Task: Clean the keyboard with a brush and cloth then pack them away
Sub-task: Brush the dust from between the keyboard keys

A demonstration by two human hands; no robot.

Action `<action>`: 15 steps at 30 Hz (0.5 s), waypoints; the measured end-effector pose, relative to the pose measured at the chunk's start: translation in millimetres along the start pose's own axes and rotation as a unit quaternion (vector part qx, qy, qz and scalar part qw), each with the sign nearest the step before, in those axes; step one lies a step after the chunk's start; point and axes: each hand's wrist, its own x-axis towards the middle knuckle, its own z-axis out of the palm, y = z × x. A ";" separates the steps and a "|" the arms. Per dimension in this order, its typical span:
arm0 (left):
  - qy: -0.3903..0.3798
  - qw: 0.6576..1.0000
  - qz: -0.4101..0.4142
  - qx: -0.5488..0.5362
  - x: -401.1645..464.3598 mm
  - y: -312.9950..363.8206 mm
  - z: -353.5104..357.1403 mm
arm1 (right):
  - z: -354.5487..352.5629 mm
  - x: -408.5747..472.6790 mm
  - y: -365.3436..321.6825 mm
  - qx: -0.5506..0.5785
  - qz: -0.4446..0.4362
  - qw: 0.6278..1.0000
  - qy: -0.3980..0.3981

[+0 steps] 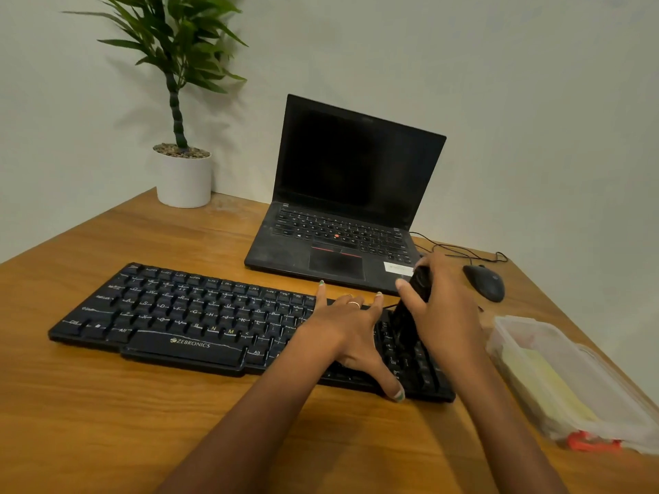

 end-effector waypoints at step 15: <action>-0.022 0.999 -0.003 0.024 0.6 -5.3 -1.6 | 20.8 12.2 -2.8 -0.002 -0.023 0.999 0.031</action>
